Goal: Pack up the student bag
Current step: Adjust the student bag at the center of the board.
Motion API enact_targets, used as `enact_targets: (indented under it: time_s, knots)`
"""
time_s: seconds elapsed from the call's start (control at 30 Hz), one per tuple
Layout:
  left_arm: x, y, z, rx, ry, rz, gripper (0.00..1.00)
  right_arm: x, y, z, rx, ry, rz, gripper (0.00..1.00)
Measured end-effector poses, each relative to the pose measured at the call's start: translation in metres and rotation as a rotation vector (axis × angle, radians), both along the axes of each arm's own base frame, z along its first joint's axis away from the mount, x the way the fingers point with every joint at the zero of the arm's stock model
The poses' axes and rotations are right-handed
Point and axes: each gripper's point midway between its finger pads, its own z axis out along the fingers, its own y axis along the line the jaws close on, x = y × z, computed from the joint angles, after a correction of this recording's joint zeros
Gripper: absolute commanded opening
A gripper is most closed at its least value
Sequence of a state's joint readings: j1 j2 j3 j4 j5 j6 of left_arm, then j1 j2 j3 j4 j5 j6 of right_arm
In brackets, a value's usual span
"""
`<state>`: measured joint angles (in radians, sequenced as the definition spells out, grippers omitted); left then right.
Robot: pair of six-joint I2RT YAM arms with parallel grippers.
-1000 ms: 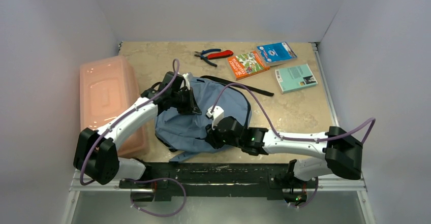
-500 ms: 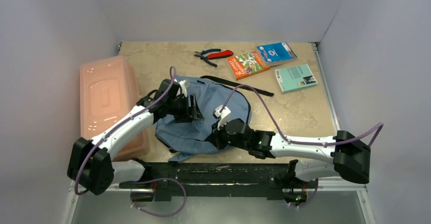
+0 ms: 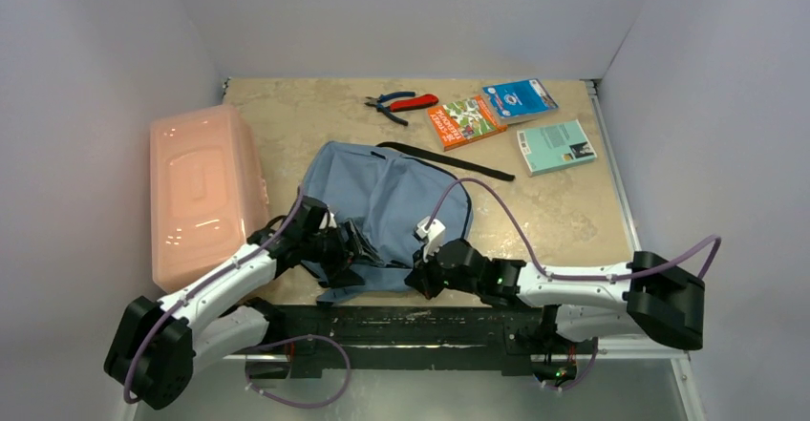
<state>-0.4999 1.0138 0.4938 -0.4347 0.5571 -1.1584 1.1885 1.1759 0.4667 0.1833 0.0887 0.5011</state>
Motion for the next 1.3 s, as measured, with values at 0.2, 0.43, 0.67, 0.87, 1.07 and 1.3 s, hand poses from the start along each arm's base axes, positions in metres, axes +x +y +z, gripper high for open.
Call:
enact_targets:
  time_s: [0.2, 0.43, 0.67, 0.87, 1.07, 1.3]
  knots:
    - [-0.002, -0.019, 0.01, -0.078, 0.141, 0.121, 0.74, -0.01, 0.001, -0.019, 0.012, 0.029, 0.043, 0.0]
    - [0.003, -0.032, -0.017, -0.043, 0.266, 0.214, 0.56, -0.009, 0.005, -0.014, 0.044, 0.017, 0.047, 0.0]
    - [0.012, -0.027, -0.034, 0.077, 0.248, 0.316, 0.5, -0.006, 0.001, 0.011, 0.103, -0.016, 0.022, 0.0]
    - [0.02, -0.023, -0.055, 0.167, 0.255, 0.367, 0.28, 0.002, -0.012, 0.013, 0.066, -0.039, -0.038, 0.15]
    - [0.023, -0.022, -0.064, 0.208, 0.227, 0.35, 0.0, 0.012, -0.016, 0.007, -0.005, -0.046, -0.086, 0.25]
    - [0.039, -0.015, -0.054, 0.266, 0.004, 0.263, 0.0, 0.023, -0.007, -0.002, -0.041, -0.019, -0.109, 0.26]
